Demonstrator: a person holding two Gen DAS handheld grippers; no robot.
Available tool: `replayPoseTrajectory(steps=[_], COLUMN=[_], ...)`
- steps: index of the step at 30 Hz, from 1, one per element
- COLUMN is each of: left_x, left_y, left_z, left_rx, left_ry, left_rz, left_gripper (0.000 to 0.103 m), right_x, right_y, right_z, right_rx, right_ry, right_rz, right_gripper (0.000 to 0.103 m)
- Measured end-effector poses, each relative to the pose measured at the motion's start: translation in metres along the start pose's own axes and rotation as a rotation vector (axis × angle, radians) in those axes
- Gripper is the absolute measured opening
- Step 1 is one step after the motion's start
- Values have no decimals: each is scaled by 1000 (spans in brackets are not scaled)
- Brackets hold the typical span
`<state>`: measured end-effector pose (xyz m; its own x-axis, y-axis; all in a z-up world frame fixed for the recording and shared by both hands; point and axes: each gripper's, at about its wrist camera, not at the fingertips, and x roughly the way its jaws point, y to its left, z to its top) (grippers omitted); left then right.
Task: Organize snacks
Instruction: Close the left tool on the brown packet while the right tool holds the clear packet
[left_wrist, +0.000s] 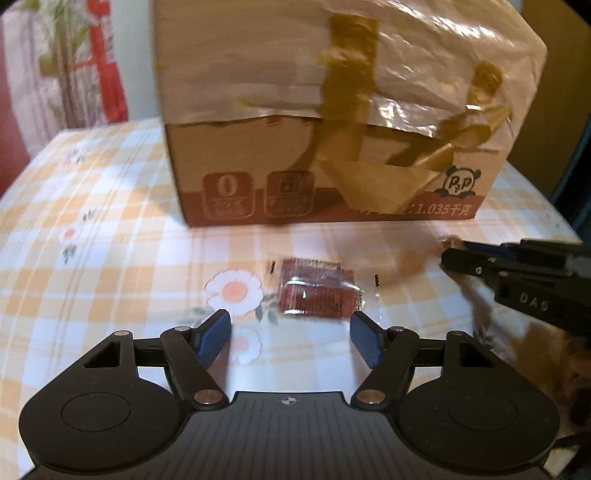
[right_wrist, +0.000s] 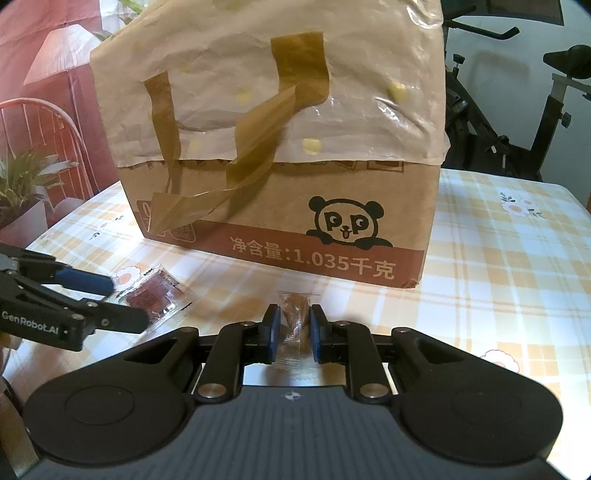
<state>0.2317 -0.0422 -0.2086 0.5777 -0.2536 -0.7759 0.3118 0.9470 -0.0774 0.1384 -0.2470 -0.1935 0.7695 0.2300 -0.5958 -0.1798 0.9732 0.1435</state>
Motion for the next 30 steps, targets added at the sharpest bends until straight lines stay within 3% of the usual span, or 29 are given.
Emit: replayPoseTrajectory(steps=[2, 4, 7, 13, 20, 26, 30], left_x=[-4, -6, 1, 19, 37, 39, 37], left_y=[5, 5, 1, 3, -22, -52, -54], left_z=[2, 4, 9, 25, 41, 28, 23], left_rx=[-53, -86, -103, -146, -25, 120, 110], left_ry=[15, 26, 49, 28, 2, -57, -78], left_rz=[-86, -156, -175, -139, -64, 38, 44], left_gripper=[56, 54, 54, 56, 58, 59, 58], right_x=[0, 1, 0, 0, 0, 0, 1], right_y=[1, 1, 1, 1, 1, 2, 2], right_z=[0, 0, 0, 0, 0, 0, 0], right_rx=[-1, -2, -1, -5, -3, 0, 5], right_ry=[1, 1, 2, 2, 4, 4, 3], right_rz=[0, -1, 0, 0, 1, 2, 5], right_gripper=[18, 18, 18, 18, 18, 18, 18])
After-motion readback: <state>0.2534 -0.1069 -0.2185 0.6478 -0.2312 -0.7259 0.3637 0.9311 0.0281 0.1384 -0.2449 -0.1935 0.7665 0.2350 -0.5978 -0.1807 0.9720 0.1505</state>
